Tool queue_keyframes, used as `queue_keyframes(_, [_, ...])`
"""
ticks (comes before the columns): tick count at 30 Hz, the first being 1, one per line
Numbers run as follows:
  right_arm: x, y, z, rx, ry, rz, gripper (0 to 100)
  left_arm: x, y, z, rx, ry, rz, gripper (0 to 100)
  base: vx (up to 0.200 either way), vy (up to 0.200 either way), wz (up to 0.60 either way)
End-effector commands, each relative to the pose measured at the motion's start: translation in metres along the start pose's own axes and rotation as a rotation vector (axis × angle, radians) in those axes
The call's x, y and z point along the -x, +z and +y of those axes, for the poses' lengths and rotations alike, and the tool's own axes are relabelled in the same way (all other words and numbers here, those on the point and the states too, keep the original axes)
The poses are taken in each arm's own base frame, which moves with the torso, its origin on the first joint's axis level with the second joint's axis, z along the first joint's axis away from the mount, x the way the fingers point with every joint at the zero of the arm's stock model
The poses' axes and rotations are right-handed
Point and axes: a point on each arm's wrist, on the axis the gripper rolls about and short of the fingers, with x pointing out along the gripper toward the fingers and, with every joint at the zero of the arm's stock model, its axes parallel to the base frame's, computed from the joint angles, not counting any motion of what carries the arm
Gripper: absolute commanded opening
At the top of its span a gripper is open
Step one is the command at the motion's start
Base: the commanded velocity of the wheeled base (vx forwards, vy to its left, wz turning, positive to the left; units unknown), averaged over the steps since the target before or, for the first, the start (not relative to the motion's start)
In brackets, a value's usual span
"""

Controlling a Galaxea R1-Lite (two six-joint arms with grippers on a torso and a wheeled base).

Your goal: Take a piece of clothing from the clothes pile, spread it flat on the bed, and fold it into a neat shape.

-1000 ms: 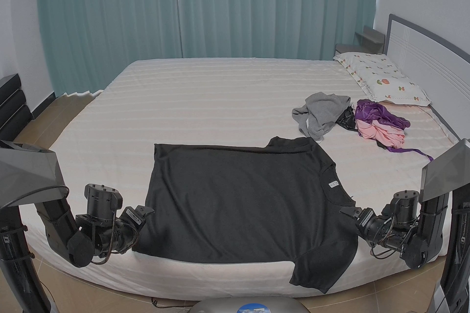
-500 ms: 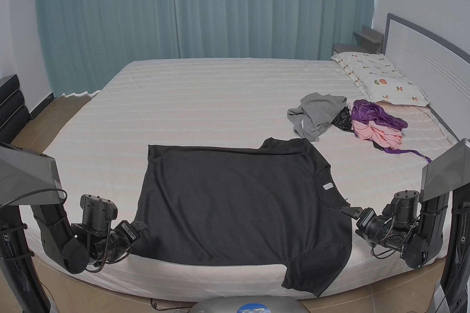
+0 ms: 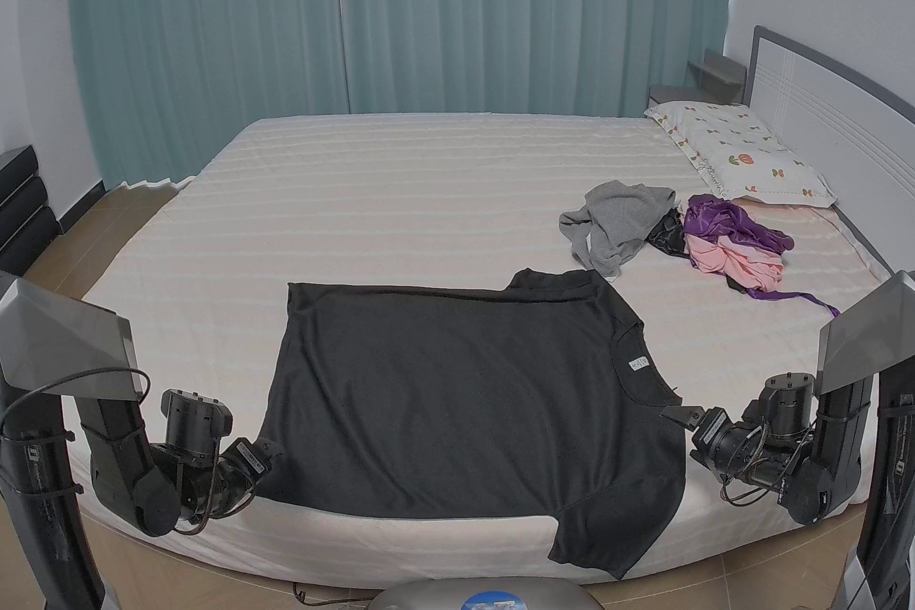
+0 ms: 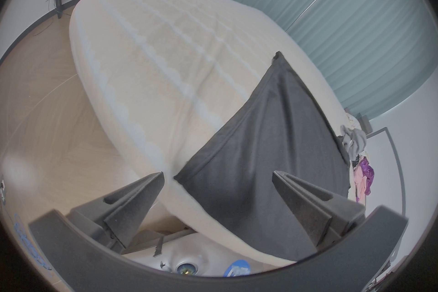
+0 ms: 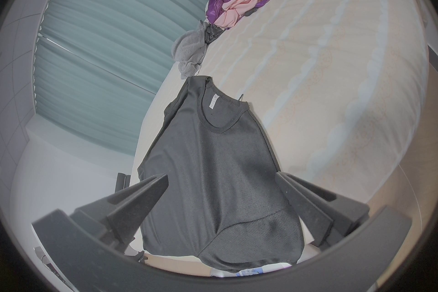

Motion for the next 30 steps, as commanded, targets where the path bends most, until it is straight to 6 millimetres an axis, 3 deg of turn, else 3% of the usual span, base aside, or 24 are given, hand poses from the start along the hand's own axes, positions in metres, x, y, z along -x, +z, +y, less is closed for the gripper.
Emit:
queue_keyframes(1, [-0.001, -0.002, 0.001, 0.005, 0.010, 0.001, 100, -0.010, -0.004, 0.004, 0.000, 0.006, 0.001, 100, 0.000, 0.000, 0.00])
queue_keyframes(6, [-0.001, -0.002, 0.001, 0.005, 0.010, 0.001, 100, -0.014, -0.005, 0.006, -0.033, 0.005, -0.009, 100, 0.000, 0.000, 0.00])
queue_keyframes(7, [-0.001, -0.002, 0.001, 0.004, 0.010, 0.001, 100, -0.014, -0.006, 0.006, -0.041, 0.007, -0.008, 0, 0.000, 0.000, 0.00])
queue_keyframes(15, [-0.001, -0.002, 0.001, 0.004, 0.009, 0.000, 100, -0.012, -0.006, 0.015, -0.056, 0.071, -0.034, 0, 0.000, 0.000, 0.00])
queue_keyframes(30, [-0.001, -0.002, 0.001, 0.007, 0.009, 0.000, 100, 0.010, -0.006, 0.031, -0.201, 0.142, -0.047, 0, 0.000, 0.000, 0.00])
